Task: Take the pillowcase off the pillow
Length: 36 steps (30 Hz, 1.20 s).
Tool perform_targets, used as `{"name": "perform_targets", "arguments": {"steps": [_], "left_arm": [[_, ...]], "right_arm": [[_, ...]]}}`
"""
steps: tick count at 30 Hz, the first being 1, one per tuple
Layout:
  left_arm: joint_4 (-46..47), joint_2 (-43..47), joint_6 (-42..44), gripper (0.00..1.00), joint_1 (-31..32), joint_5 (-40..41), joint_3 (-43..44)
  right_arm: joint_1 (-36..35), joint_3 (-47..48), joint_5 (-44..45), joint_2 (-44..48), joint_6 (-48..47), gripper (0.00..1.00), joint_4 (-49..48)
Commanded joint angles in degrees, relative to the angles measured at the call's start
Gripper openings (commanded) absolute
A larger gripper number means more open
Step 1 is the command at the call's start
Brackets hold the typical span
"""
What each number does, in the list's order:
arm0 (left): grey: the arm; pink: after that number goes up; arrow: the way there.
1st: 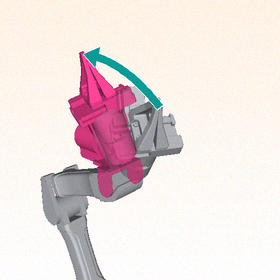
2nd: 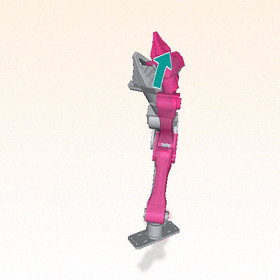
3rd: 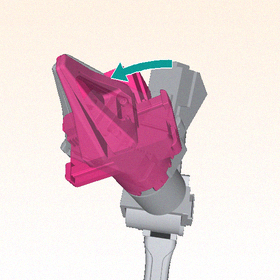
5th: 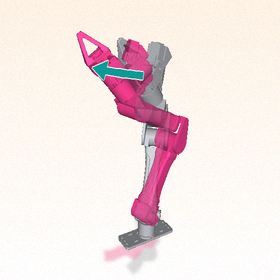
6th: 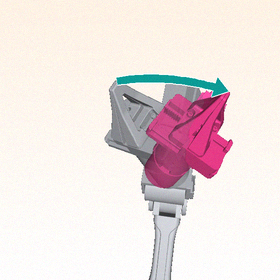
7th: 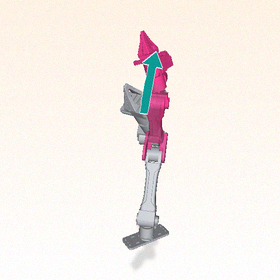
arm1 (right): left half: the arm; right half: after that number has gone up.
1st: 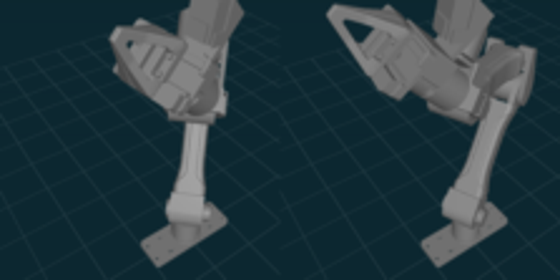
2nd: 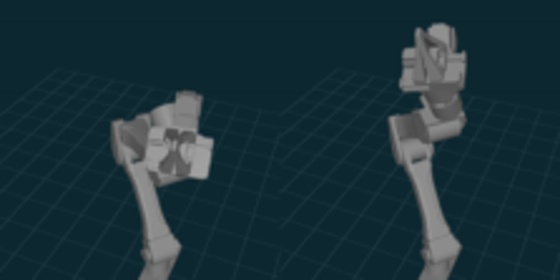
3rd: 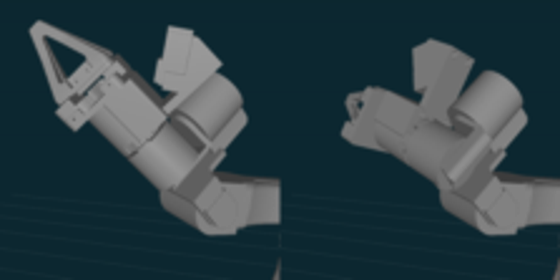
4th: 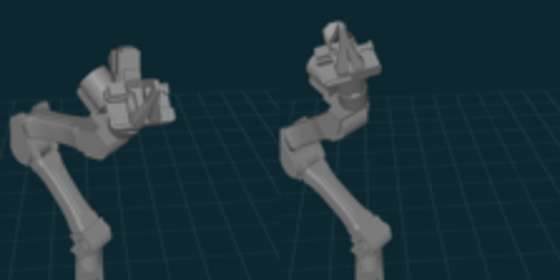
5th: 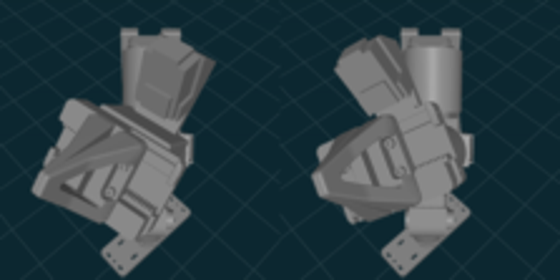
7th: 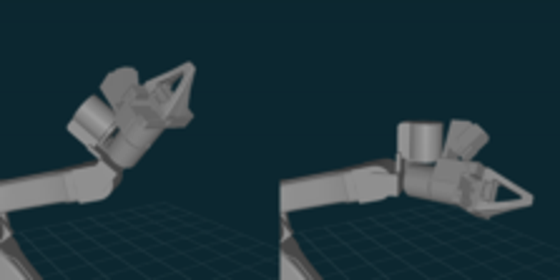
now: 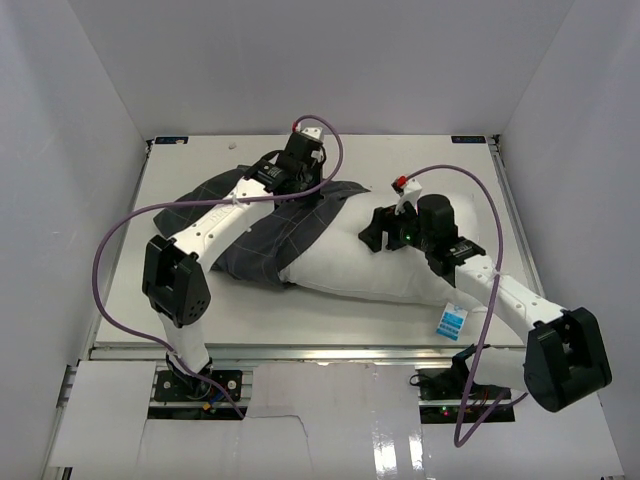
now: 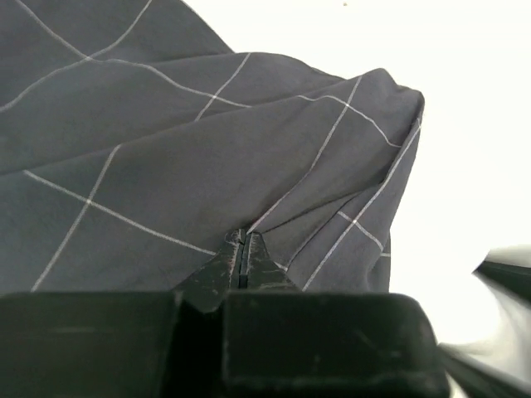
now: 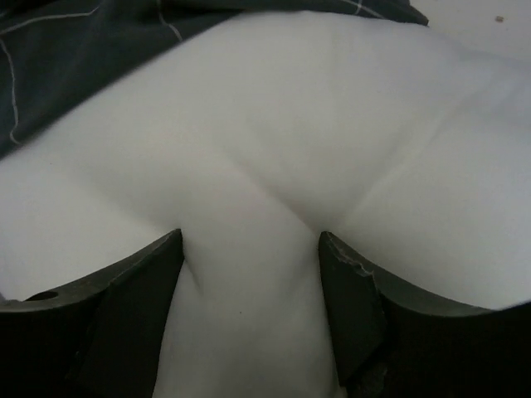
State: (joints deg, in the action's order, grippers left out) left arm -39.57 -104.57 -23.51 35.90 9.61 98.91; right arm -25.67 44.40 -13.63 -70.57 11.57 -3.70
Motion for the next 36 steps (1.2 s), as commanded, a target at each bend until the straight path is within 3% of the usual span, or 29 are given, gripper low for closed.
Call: {"name": "perform_targets", "arguments": {"steps": [1,2,4,10,17,24,30,32,33,36], "left_arm": [[0.3,4.5,-2.1,0.00,0.8,5.2,-0.6],[1.4,5.6,-2.2,0.00,0.8,5.6,-1.1],[2.3,9.1,-3.3,0.00,0.8,5.6,-2.5],[3.5,15.7,-4.7,0.00,0.2,15.7,-5.5],[2.3,17.9,-6.5,0.00,-4.5,20.1,-8.7],[0.7,18.1,-6.0,0.00,-14.3,19.0,-9.7],[0.4,18.9,-6.0,0.00,-20.6,14.9,-11.3],[0.5,19.1,-6.1,0.00,-22.0,10.3,-11.9],[0.8,19.4,-6.0,0.08,-23.1,6.8,-12.5],[4.9,22.5,-4.2,0.65,-23.2,-8.1,-16.1]], "right_arm": [[-0.4,-4.4,5.5,0.5,2.1,0.66,-1.7],[-0.5,-5.1,6.4,1.3,2.7,0.51,-2.0],[-0.8,-8.7,7.6,2.9,3.7,0.08,-4.5],[-1.0,-16.6,13.7,10.3,7.5,0.08,-8.8],[-1.1,-19.4,21.9,21.8,6.9,0.08,-6.8],[-1.1,-19.4,26.9,27.6,6.2,0.08,-4.3],[-1.1,-18.6,27.9,26.6,6.0,0.08,-4.6],[-1.1,-18.3,28.1,26.2,5.7,0.08,-5.0],[-1.1,-17.6,28.0,25.8,5.6,0.08,-5.5],[-1.1,-14.6,26.3,23.6,4.8,0.08,-5.5]]}}
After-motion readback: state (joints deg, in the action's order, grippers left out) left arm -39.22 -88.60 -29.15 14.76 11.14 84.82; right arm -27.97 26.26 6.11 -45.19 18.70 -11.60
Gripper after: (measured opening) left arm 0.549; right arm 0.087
